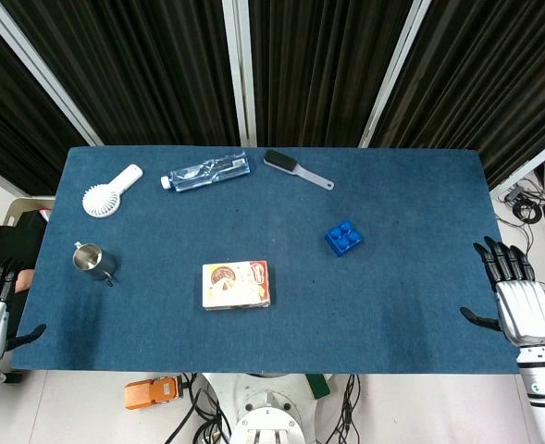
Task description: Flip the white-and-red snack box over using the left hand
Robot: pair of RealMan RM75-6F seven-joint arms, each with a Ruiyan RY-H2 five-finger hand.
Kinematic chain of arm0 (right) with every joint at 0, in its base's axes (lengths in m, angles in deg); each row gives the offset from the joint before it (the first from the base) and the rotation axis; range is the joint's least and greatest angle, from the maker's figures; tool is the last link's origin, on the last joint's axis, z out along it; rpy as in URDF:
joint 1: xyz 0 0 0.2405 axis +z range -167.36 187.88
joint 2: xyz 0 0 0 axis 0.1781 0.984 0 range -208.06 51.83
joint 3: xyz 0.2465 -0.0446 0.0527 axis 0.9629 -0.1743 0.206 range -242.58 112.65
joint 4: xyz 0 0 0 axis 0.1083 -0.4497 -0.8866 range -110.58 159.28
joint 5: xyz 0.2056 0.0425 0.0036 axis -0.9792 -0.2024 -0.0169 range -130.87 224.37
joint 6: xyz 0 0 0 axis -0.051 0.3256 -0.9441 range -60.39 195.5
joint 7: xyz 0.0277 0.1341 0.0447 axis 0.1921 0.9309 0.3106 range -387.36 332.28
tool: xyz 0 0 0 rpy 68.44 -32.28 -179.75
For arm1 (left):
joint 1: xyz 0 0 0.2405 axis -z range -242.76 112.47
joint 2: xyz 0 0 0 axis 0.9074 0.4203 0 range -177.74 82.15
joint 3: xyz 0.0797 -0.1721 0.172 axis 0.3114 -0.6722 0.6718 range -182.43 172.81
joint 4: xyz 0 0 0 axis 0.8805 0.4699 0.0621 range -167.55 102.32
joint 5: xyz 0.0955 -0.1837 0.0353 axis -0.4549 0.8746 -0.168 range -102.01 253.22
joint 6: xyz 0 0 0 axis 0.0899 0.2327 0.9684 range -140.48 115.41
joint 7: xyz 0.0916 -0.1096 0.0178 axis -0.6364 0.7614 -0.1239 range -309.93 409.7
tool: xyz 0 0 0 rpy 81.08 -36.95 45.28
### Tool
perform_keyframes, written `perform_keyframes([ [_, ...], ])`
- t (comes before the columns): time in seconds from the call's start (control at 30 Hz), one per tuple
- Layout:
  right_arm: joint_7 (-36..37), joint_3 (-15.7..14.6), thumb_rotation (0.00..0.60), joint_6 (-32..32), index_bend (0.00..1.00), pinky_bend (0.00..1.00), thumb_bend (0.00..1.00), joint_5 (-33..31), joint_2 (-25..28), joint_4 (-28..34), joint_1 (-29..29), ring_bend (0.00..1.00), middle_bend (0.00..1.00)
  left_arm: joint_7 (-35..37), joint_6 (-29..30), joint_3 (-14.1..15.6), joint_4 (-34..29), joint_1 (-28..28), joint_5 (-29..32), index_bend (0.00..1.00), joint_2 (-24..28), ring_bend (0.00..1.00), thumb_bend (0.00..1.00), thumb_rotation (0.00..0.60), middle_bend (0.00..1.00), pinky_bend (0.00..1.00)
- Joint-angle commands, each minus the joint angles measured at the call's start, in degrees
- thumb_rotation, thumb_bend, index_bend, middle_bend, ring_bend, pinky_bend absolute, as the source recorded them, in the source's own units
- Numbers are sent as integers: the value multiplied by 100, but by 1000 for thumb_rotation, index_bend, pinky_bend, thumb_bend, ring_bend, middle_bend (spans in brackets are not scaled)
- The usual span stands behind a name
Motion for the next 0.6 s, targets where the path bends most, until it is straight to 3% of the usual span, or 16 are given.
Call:
perform_keyframes([
  [0.03, -37, 14, 600, 56, 0, 0, 175, -38, -15, 17, 33, 0, 0, -8, -28, -13, 13, 16, 23, 0, -14, 0, 4, 600, 0, 43],
  [0.37, -1, 22, 600, 89, 0, 0, 175, -50, -14, 3, 64, 0, 0, -173, -118, -60, -143, 147, -47, 0, -9, 0, 4, 600, 0, 43],
  [0.6, 187, 4, 600, -30, 0, 0, 175, 70, 76, -66, 27, 0, 0, -486, -562, -263, -947, 665, -231, 13, 157, 0, 4, 600, 4, 43],
])
